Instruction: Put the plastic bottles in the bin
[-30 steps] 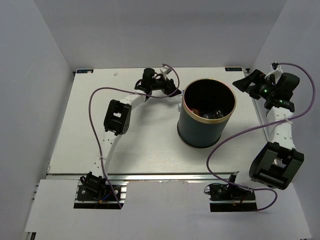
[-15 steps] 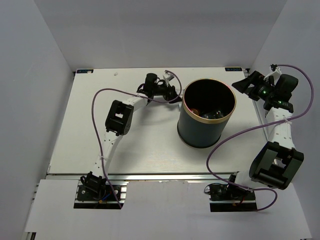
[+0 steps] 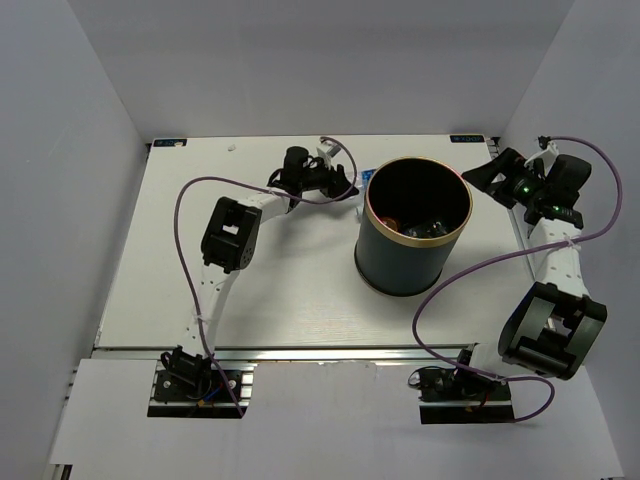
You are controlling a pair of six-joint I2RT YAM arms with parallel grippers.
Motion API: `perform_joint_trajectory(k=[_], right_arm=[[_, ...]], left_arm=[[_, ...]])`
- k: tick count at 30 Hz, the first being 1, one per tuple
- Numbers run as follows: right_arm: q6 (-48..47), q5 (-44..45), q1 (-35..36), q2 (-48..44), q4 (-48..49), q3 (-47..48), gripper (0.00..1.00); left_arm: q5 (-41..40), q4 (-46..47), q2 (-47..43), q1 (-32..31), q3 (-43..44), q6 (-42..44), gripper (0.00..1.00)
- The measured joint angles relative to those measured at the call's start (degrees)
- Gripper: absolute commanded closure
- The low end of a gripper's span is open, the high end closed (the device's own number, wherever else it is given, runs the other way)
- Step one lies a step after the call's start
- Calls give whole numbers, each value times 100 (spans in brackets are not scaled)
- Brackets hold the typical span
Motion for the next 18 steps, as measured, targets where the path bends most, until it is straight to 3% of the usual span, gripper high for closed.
perform_joint_trajectory(k=[2,9,14,18], right_arm=[[61,13,0,-33,24,-107,11],[286,369,0,-516,142,-809,11],[345,852,-4,-684,179,-1202,11],[337,1191,-4,-675,170,-1403,11]], left_arm=[[-72,162,-181,33,-199,-186,71],[-28,807,-1123,452,-649,-1333,76],[129,903,-2468,769,-1390,-1735,68],[-160,549,-3652,706,-1810,-1602,68]])
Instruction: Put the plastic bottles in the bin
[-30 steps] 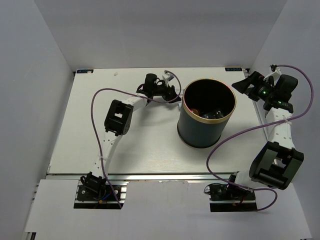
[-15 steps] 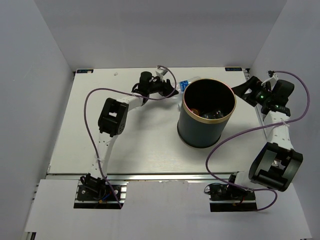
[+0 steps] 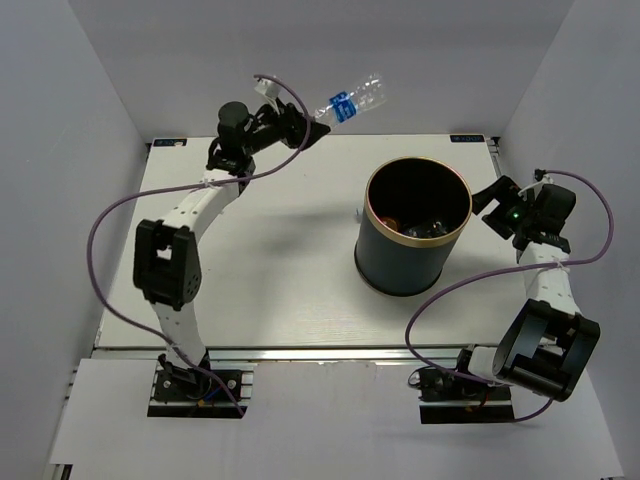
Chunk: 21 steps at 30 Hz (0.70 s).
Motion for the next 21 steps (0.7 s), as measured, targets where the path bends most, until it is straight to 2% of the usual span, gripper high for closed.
perform_joint_trajectory(k=[5,9,14,16,21], right_arm=[[-81,260,0,-4,26,-55,11],[-184,549,0,-122,68,-254,11],[-337,918,0,-293,44,-317,11],[-393,1038,0,-417,50,-319,11],[-487,1235,0,-636,55,-319,11]], left_arm=[[-627,-623,-1252,-404,-175,396,70],[-1443,-1316,-1821,-1349,-177,1180,66],[-2133,-2175,-1652,-2608,9,2028,65],[-2286,-2411,-1486,-2813,28,2326,61],[-2833,-2892,-1117,-3104,28,2938,61]])
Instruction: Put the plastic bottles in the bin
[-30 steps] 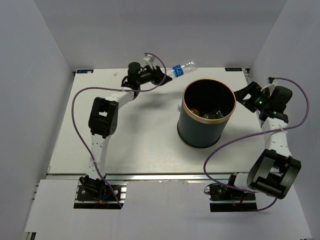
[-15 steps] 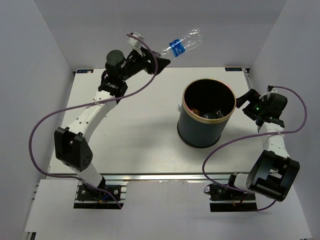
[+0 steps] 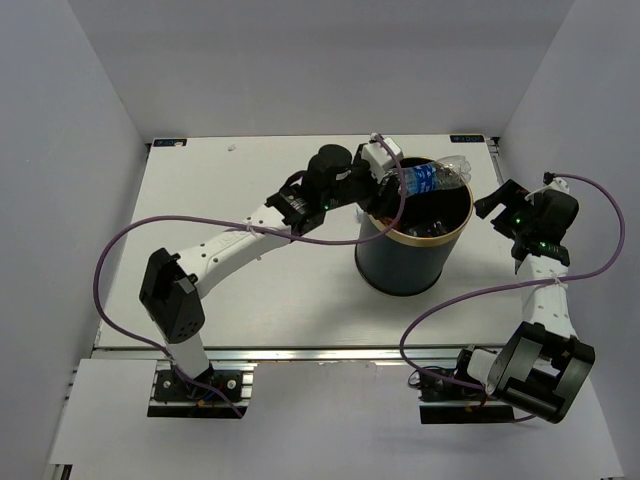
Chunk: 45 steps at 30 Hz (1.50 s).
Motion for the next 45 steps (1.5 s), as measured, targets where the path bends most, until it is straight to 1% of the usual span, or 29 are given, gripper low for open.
perform_joint_trajectory(k=[3,4,6,7,8,9,17,22,25,30,32,34,39,41,43,45], right_arm=[[-39,37,0,-15,0,0,11],[-48,39,0,-15,-2,-2,11],[-70,42,0,-15,0,-2,11],[-79,42,0,-15,-2,-4,11],[-85,42,0,-15,-2,-4,11],[-87,39,0,-15,-2,-4,11],[-92,11,0,-15,0,-9,11],[-90,-46,0,-13,24,-44,11],[-87,-63,0,-13,33,-83,11],[-85,-90,0,-13,42,-105,11],[-85,-90,0,-7,39,-105,11],[-87,-85,0,13,37,-105,11],[-92,-28,0,48,35,-103,11],[-94,-4,0,52,35,-103,11],[-98,22,0,70,35,-105,11],[-107,44,0,114,24,-105,11]], left_arm=[[-170,-109,37,-120,-9,155,60],[-212,-96,20,-142,-17,190,50],[-267,-9,-44,-164,-122,221,43],[-269,28,-94,-173,-227,232,22],[-256,52,-140,-179,-326,251,4],[-221,61,-173,-179,-402,297,2],[72,164,-411,-179,-629,315,2],[149,476,-680,-179,-706,275,2],[-33,629,-815,-179,-682,234,2],[-575,826,-1010,-98,-699,203,2],[-614,881,-1067,72,-726,94,2],[-555,979,-1108,411,-782,-79,2],[-278,1198,-1097,1580,-914,-638,2],[-129,1303,-981,1926,-892,-776,2],[-13,1305,-754,2081,-756,-828,2],[131,1294,-334,2114,-481,-850,2]])
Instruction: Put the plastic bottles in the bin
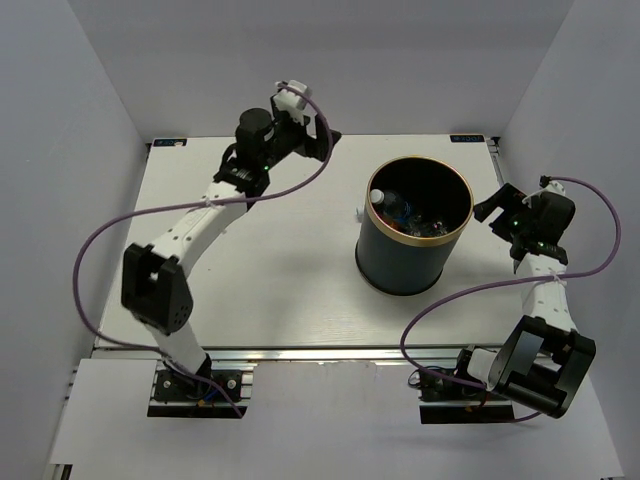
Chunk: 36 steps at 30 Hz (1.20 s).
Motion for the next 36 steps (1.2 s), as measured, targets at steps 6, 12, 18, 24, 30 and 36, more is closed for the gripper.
perform_joint_trajectory(k=[6,12,18,24,30,36], right_arm=[[-28,208,0,129,-72,2,11],[-94,404,-2,179,-160,2,11],[-153,490,0,310,-164,2,11],[-153,487,0,424,-208,2,11],[-136,487,0,424,-208,2,11],[-127,487,0,424,-203,2,11]], left_arm=[[662,-138,1598,61,887,-162,2],[1405,-372,3635,205,2671,-282,2],[2664,-304,4756,304,3421,-433,2],[4172,756,4835,291,2785,-1064,2],[4653,1095,4857,190,2782,-1193,2],[3799,-87,5058,-72,3156,-96,2]])
